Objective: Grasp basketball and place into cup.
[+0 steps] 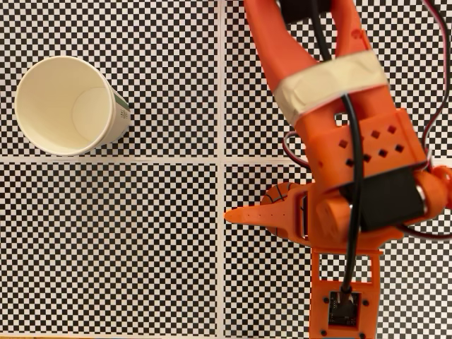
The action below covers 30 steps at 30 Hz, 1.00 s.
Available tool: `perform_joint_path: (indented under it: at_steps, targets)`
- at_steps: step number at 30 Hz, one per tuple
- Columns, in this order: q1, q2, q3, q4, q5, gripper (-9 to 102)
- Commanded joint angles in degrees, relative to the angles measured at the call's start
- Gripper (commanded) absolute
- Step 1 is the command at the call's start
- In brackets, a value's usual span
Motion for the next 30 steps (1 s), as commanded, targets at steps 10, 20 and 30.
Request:
perform_joint_path:
  at_steps: [10, 20, 30]
  targets:
    - [0.2, -1.5, -2.7, 0.9, 0.5, 75]
    - [1.4, -4.6, -3.3, 0.9, 0.4, 75]
    - [2.0, -10.3, -10.1, 0.9, 0.5, 73]
